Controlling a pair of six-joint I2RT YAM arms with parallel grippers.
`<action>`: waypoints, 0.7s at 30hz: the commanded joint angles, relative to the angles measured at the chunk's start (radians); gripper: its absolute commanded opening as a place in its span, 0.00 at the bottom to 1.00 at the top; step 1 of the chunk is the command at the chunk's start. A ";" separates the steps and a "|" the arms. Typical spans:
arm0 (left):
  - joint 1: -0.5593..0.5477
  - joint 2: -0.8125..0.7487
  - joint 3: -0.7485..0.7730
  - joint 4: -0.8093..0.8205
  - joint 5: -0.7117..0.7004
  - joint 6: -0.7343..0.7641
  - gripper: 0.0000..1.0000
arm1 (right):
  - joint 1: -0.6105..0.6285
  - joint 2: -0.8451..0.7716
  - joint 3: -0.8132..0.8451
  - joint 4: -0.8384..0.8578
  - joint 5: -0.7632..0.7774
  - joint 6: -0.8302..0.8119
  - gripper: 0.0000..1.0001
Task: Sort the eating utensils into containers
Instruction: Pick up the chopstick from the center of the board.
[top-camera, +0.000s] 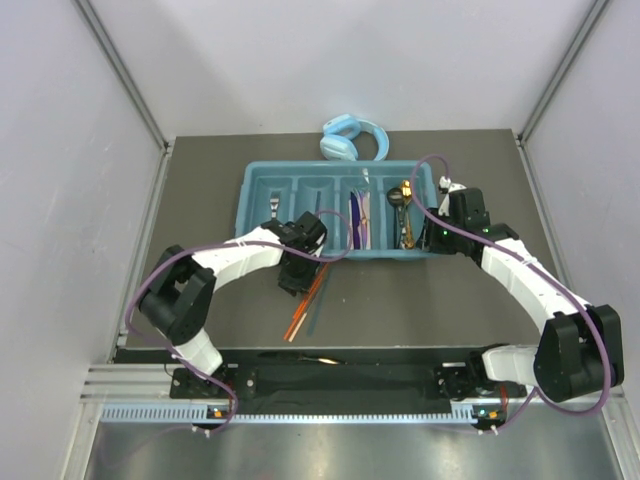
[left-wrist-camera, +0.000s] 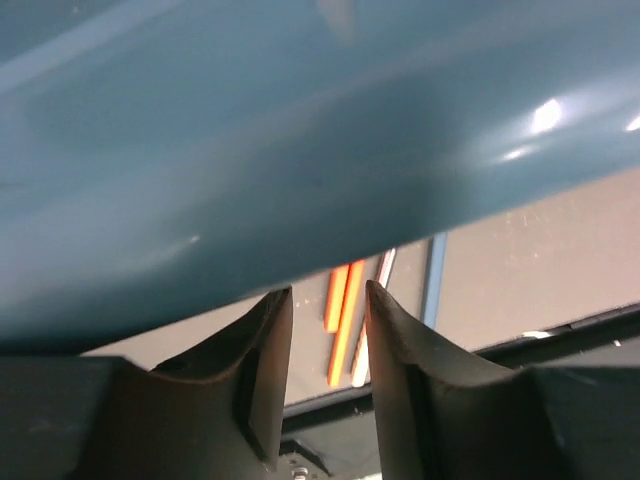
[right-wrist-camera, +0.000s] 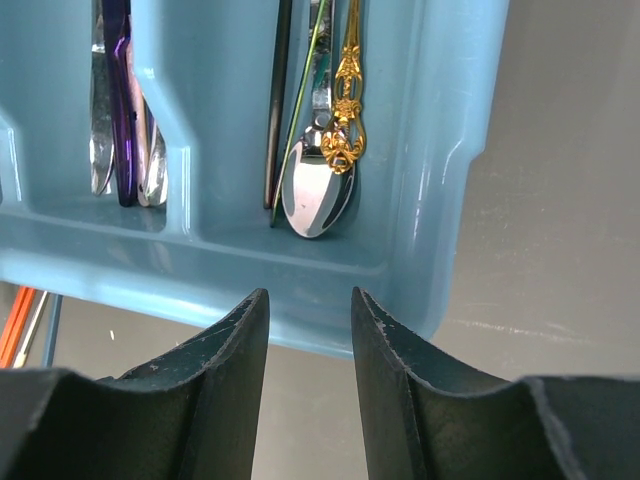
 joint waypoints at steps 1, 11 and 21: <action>-0.041 0.056 -0.074 0.081 0.027 -0.017 0.42 | -0.014 -0.007 -0.016 -0.015 -0.003 -0.004 0.39; -0.054 0.137 -0.062 0.089 -0.028 -0.087 0.53 | -0.016 -0.024 -0.006 -0.024 -0.005 -0.007 0.39; -0.058 0.159 -0.206 0.179 -0.056 -0.199 0.49 | -0.017 -0.021 -0.013 -0.015 -0.017 -0.010 0.39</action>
